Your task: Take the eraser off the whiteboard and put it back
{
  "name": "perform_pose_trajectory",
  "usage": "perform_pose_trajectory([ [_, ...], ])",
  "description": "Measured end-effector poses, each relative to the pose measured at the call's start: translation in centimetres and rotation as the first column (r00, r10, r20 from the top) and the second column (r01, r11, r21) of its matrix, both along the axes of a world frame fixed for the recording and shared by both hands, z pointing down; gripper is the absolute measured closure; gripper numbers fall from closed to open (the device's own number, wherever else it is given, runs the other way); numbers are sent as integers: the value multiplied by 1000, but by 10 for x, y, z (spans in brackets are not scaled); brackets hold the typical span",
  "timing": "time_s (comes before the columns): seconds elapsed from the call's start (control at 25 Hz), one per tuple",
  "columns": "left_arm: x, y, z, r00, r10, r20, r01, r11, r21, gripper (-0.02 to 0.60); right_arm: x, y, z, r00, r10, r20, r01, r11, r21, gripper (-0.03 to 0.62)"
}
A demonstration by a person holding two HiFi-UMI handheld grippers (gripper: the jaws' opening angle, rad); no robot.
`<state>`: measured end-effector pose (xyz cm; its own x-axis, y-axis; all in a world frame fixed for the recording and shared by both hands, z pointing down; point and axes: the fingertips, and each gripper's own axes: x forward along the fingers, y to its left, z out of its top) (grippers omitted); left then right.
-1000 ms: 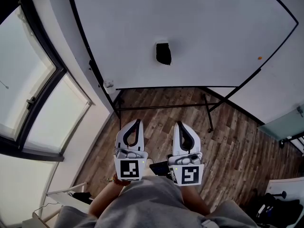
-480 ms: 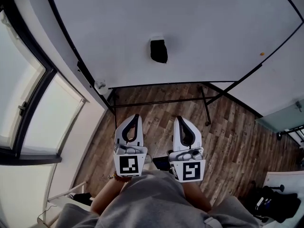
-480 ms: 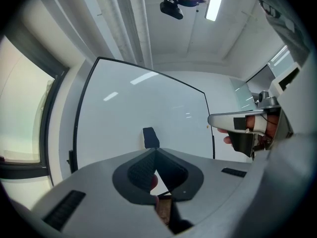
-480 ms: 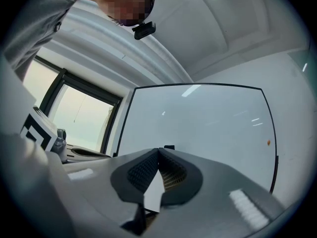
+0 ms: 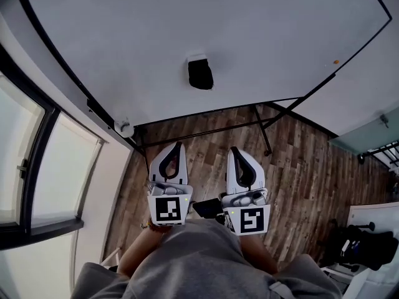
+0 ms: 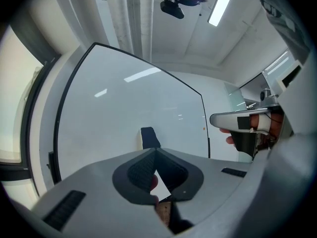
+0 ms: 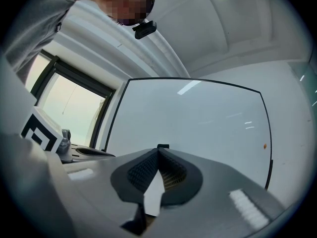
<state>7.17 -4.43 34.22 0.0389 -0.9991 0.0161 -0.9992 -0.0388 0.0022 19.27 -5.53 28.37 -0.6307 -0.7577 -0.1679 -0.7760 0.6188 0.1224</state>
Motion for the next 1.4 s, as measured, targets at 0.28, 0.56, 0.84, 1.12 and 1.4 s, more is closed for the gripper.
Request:
perform_pose_trajectory([
  [0.28,-22,-22,3,999,37,-19,-37,999,-2,575,-23,-21,2,999,41,-20,-41,999,3,583],
  [0.56,-44,-41,6,996,84,-27,-84,996,-1,575,-39,-40,1,993,113,-37,-112,994,15,582],
  [0.84,-64,-56,10,990,136,-34,-136,991,16,575,-55,-53,5,983,175,-51,-174,984,26,582],
  [1.12,-83,-66,18,985,168,-51,-167,986,20,575,-75,-67,5,976,203,-77,-200,979,44,562],
  [1.4,-98,-72,18,980,187,-64,-185,982,29,575,-95,-79,3,973,212,-91,-208,977,58,534],
])
